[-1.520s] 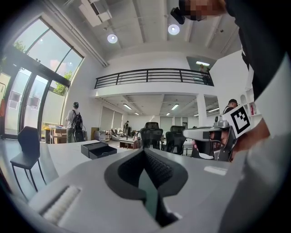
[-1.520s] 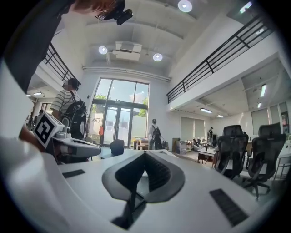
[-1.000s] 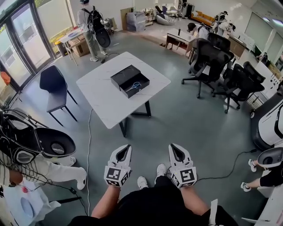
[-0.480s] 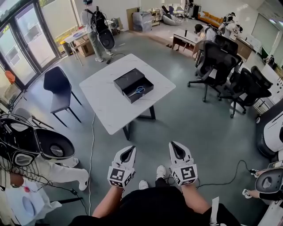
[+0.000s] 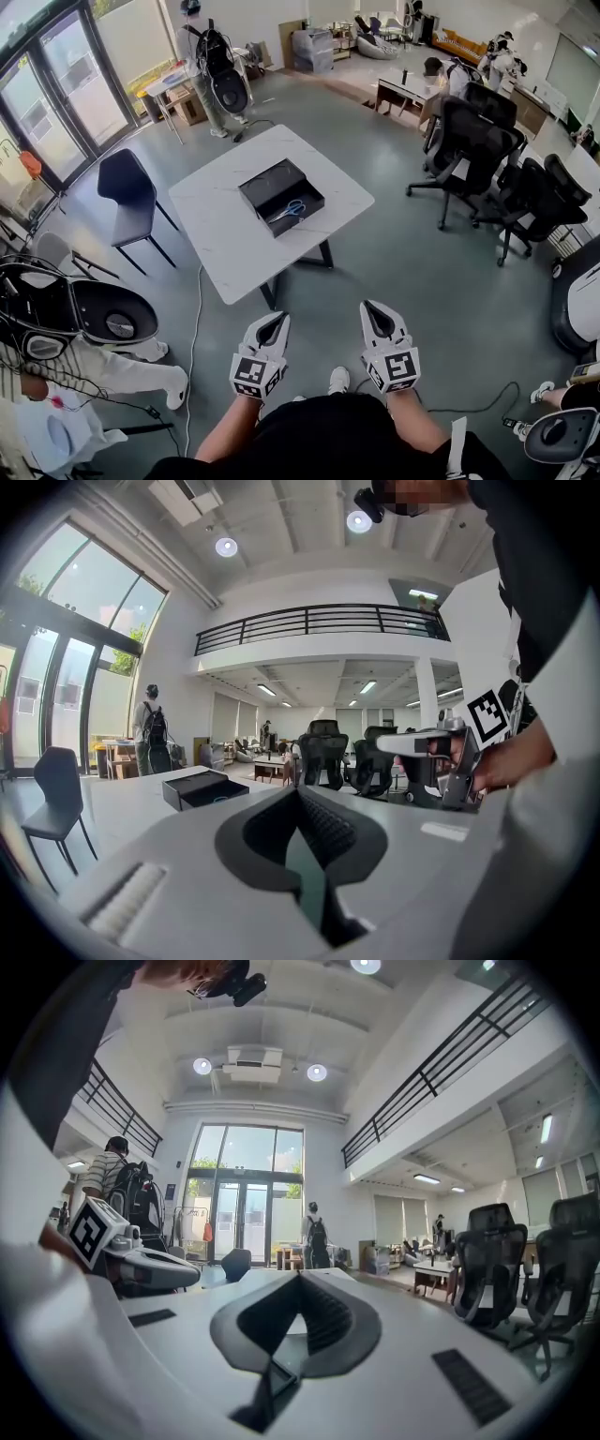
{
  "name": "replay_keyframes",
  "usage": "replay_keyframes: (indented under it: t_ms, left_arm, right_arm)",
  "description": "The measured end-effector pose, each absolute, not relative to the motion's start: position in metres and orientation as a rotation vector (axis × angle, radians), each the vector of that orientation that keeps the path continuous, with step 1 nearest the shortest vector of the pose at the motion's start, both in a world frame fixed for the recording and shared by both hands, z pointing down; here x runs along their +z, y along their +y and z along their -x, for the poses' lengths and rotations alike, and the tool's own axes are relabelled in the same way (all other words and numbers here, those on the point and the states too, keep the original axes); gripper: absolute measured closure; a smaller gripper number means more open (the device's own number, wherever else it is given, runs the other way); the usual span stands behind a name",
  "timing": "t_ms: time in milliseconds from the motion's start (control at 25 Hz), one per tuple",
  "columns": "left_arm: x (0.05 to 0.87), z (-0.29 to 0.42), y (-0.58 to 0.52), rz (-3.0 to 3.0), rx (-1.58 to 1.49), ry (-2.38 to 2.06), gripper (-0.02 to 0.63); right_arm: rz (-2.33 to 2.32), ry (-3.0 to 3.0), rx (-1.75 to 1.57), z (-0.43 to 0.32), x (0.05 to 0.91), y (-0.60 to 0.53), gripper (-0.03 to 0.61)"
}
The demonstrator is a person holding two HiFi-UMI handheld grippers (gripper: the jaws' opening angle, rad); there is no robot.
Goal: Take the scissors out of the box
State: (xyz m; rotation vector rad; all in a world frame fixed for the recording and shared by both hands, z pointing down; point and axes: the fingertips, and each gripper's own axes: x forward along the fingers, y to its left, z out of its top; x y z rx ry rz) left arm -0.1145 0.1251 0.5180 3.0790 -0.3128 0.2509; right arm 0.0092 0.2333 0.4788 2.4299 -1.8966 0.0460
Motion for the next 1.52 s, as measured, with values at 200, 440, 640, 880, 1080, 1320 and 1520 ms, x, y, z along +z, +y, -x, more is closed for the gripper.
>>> replay_keyframes:
  t_ms: [200, 440, 640, 880, 1080, 1320, 1520]
  left_arm:
    - [0.518, 0.086, 0.119, -3.093, 0.291, -0.380, 0.604]
    - [0.522, 0.070, 0.119, -3.073, 0.321, -0.462, 0.604]
    - [0.529, 0.073, 0.114, -3.042, 0.354, -0.492, 0.604]
    - [0.534, 0.059, 0.094, -3.027, 0.356, -0.471, 0.604]
    - [0.535, 0.037, 0.059, -3.036, 0.342, -0.425, 0.604]
    - [0.530, 0.010, 0.009, -3.054, 0.313, -0.380, 0.604]
    - [0.531, 0.007, -0.027, -3.043, 0.299, -0.379, 0.604]
  right_arm:
    - [-2.374, -1.971, 0.070, -0.036, 0.484, 0.220, 0.572]
    - [-2.301, -2.040, 0.096, -0.053, 0.493, 0.211, 0.572]
    - [-2.279, -2.059, 0.146, -0.056, 0.500, 0.205, 0.572]
    - [-2.267, -2.062, 0.179, -0.066, 0.506, 0.178, 0.572]
    - [-2.227, -2.084, 0.144, -0.074, 0.500, 0.137, 0.572]
    - [-2.214, -2.085, 0.117, -0.091, 0.493, 0.077, 0.572]
    - [-2.180, -2.097, 0.114, -0.089, 0.492, 0.035, 0.572]
